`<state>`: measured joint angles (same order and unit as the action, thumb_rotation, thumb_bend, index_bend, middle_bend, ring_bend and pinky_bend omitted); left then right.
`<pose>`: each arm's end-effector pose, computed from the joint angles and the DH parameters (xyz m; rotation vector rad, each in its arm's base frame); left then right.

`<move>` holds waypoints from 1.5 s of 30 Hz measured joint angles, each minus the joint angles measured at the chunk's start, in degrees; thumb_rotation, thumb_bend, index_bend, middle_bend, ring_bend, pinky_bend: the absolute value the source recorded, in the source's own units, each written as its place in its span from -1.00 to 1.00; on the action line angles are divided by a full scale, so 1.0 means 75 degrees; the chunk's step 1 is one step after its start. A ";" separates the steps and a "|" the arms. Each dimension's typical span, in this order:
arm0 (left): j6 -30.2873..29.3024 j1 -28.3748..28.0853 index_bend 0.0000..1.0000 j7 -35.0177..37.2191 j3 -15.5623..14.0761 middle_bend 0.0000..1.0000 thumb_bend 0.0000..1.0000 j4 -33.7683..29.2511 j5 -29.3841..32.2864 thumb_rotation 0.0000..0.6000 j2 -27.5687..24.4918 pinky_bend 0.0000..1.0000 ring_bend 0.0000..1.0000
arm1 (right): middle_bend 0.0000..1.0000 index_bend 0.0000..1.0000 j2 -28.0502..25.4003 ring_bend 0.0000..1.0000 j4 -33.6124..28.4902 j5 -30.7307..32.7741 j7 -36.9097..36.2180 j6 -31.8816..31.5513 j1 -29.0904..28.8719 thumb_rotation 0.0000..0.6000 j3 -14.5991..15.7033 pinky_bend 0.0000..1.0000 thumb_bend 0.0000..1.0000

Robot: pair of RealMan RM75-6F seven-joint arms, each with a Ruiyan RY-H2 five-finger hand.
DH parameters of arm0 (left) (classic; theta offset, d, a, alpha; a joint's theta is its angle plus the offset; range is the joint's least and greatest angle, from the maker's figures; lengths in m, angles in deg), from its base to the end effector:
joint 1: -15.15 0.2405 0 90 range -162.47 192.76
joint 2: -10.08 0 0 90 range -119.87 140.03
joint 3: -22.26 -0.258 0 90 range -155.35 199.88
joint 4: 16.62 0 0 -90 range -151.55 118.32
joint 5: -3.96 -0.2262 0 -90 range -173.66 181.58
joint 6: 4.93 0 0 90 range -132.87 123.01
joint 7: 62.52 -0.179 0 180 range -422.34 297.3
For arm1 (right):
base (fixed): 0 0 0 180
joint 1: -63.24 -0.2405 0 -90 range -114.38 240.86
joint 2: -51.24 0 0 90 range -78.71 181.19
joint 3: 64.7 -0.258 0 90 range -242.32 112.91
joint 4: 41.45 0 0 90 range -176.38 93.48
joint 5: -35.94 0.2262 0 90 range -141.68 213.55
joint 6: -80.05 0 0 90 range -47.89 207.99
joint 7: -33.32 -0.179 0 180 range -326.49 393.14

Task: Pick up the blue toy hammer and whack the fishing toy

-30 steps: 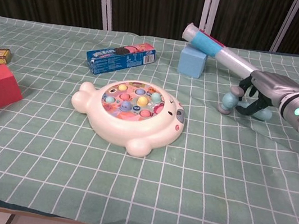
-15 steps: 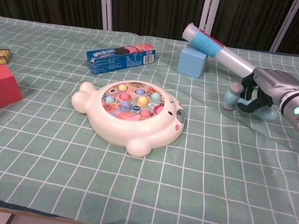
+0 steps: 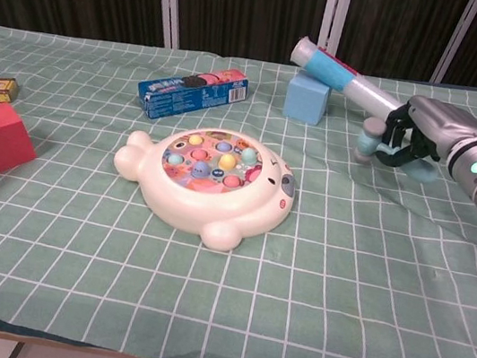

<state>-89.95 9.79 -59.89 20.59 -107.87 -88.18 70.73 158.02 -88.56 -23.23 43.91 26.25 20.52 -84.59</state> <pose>-0.3179 0.2017 0.1461 -1.5320 -0.8902 -0.8841 -0.2254 -0.4562 -0.0480 1.4318 -1.0278 0.8662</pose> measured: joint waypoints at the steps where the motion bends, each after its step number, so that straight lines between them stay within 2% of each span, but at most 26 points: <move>1: 0.0002 -0.0001 -1.00 0.0003 0.0003 -0.89 -0.17 0.0002 0.0006 1.00 0.0000 -0.84 -0.97 | 0.50 1.00 -0.0032 0.65 -0.0044 0.0013 -0.0110 0.0041 0.0002 1.00 -0.0044 0.81 0.13; 6: 0.0020 -0.0007 -1.00 0.0004 0.0004 -0.89 -0.17 0.0009 0.0015 1.00 0.0002 -0.84 -0.97 | 0.50 1.00 -0.0375 0.65 -0.0582 0.0142 -0.0432 0.0310 0.0034 1.00 -0.0233 0.81 0.15; 10: 0.0036 -0.0011 -1.00 -0.0014 0.0001 -0.89 -0.17 0.0003 0.0019 1.00 0.0008 -0.84 -0.97 | 0.50 1.00 -0.0805 0.65 -0.1311 0.0122 -0.0481 0.0389 0.0086 1.00 -0.0259 0.81 0.18; 16: 0.0096 -0.0036 -1.00 -0.0071 0.0000 -0.89 -0.17 -0.0015 0.0034 1.00 0.0029 -0.84 -0.97 | 0.50 1.00 -0.1629 0.65 -0.3020 -0.0190 -0.0123 0.0236 0.0160 1.00 -0.0134 0.81 0.19; 19: 0.0106 -0.0047 -1.00 -0.0085 -0.0004 -0.89 -0.17 -0.0022 0.0018 1.00 0.0041 -0.84 -0.97 | 0.50 1.00 -0.2051 0.65 -0.4113 -0.0360 0.0332 0.0154 0.0150 1.00 -0.0017 0.81 0.19; 23: 0.0104 -0.0058 -1.00 -0.0061 -0.0016 -0.89 -0.17 -0.0020 -0.0026 1.00 0.0036 -0.84 -0.97 | 0.50 1.00 -0.2422 0.65 -0.5591 -0.0466 0.1471 0.0010 0.0014 1.00 0.0165 0.81 0.19; 26: 0.0080 -0.0054 -1.00 -0.0003 -0.0024 -0.89 -0.17 -0.0014 -0.0050 1.00 0.0016 -0.84 -0.97 | 0.50 1.00 -0.2420 0.65 -0.6079 -0.0370 0.2515 -0.0108 -0.0221 1.00 0.0271 0.81 0.18; 32: -0.0006 -0.0011 -1.00 0.0168 -0.0043 -0.89 -0.17 0.0025 -0.0079 1.00 -0.0049 -0.84 -0.97 | 0.50 1.00 -0.1782 0.65 -0.6156 0.0354 0.4633 -0.0480 -0.1000 1.00 0.0355 0.81 0.18; 35: -0.0071 0.0020 -1.00 0.0236 -0.0044 -0.89 -0.17 0.0034 -0.0079 1.00 -0.0083 -0.84 -0.97 | 0.50 1.00 -0.1292 0.65 -0.6018 0.0917 0.5226 -0.0649 -0.1401 1.00 0.0336 0.81 0.18; 39: -0.0133 0.0058 -1.00 0.0287 -0.0048 -0.89 -0.17 0.0043 -0.0089 1.00 -0.0111 -0.84 -0.97 | 0.50 1.00 -0.0923 0.65 -0.5826 0.1348 0.5543 -0.0787 -0.1784 1.00 0.0364 0.81 0.18; 45: -0.0133 0.0062 -1.00 0.0268 -0.0056 -0.89 -0.17 0.0034 -0.0108 1.00 -0.0107 -0.84 -0.97 | 0.50 1.00 -0.0783 0.65 -0.5621 0.1449 0.5442 -0.0927 -0.1905 1.00 0.0413 0.81 0.18</move>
<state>-90.95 10.26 -57.88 20.17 -107.61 -88.99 69.93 152.15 -130.72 -12.36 84.73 19.29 6.24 -81.49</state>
